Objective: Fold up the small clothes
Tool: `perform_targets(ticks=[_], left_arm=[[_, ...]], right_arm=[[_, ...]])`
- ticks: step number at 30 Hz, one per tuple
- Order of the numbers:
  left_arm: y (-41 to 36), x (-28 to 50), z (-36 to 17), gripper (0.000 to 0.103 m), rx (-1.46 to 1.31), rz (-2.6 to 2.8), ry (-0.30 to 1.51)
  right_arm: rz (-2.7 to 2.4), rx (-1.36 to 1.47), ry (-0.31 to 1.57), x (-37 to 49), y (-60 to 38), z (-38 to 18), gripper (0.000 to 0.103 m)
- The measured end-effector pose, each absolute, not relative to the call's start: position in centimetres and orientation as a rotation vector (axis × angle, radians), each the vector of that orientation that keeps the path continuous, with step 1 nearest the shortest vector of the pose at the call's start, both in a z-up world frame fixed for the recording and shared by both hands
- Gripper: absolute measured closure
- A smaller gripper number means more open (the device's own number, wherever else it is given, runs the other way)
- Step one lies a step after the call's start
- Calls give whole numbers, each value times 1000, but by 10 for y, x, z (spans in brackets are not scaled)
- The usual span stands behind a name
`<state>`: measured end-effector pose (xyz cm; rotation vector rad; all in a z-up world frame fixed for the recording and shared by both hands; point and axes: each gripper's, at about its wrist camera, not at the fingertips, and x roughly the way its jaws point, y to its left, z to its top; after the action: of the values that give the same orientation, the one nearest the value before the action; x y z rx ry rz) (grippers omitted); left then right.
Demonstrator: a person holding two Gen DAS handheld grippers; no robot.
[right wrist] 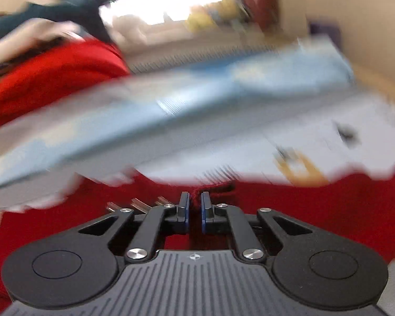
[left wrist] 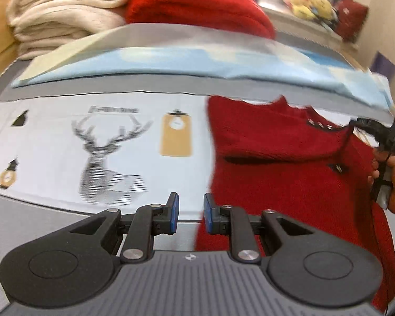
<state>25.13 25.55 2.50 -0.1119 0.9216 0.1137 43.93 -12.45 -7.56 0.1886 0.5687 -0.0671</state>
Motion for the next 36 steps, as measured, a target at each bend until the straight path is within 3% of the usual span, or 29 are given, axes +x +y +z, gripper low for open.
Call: perform_targets(ticks=[4, 5, 8, 12, 15, 19, 22, 25, 29, 31, 36], left_arm=[[291, 243, 32, 81, -156, 194, 904], [301, 241, 33, 81, -172, 229, 905], [321, 232, 34, 81, -182, 307, 901], [336, 219, 34, 81, -198, 325, 916], [341, 210, 32, 81, -206, 318, 931], [344, 200, 23, 81, -264, 285, 951], [343, 199, 14, 80, -361, 239, 955], [329, 210, 3, 78, -367, 207, 983], [300, 227, -14, 78, -339, 123, 1040], [289, 232, -28, 71, -345, 82, 1100], [263, 224, -78, 69, -224, 10, 1347]], right_arm=[[230, 246, 401, 401, -6, -8, 97], [386, 327, 403, 390, 26, 8, 102], [887, 626, 503, 362, 111, 47, 101], [973, 604, 556, 324, 152, 78, 96], [920, 533, 582, 308, 116, 78, 93], [699, 356, 625, 295, 17, 58, 79], [516, 260, 686, 284, -78, 35, 78], [318, 187, 773, 269, -167, 10, 65], [110, 174, 962, 248, -264, -39, 65], [71, 217, 1033, 232, -297, -69, 65], [151, 218, 1235, 218, -324, -125, 65]])
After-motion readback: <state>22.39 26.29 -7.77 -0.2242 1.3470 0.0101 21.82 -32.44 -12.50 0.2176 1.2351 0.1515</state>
